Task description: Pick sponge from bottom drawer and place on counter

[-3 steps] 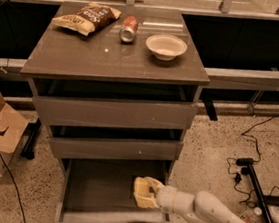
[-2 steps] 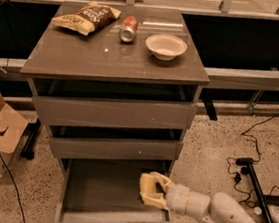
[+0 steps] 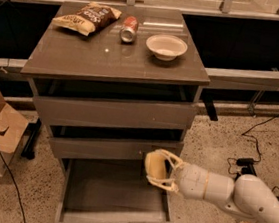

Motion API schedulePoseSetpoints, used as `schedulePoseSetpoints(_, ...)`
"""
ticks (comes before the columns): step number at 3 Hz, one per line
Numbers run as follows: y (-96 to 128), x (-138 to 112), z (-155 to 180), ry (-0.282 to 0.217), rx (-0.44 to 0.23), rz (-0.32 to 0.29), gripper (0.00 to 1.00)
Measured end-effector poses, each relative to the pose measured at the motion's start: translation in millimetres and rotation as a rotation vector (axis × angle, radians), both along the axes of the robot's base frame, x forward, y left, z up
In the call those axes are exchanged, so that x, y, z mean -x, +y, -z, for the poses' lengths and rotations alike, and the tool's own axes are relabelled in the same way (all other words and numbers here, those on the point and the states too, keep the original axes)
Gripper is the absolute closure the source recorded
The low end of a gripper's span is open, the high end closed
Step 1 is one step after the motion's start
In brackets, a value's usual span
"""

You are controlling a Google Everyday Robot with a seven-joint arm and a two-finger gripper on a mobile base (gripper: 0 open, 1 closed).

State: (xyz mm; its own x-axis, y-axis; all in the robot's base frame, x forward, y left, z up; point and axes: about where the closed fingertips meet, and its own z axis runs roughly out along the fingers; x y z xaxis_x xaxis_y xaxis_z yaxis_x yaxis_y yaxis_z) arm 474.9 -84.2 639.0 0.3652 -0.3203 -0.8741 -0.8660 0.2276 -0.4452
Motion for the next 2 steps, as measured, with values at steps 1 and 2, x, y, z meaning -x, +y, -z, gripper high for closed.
schedulePoseSetpoints(1, 3.7, -0.7, -16.2, -0.037, 0.013, -0.013, 1.0)
schedulePoseSetpoints(2, 3.8, -0.7, -16.2, -0.037, 0.012, -0.013, 1.0)
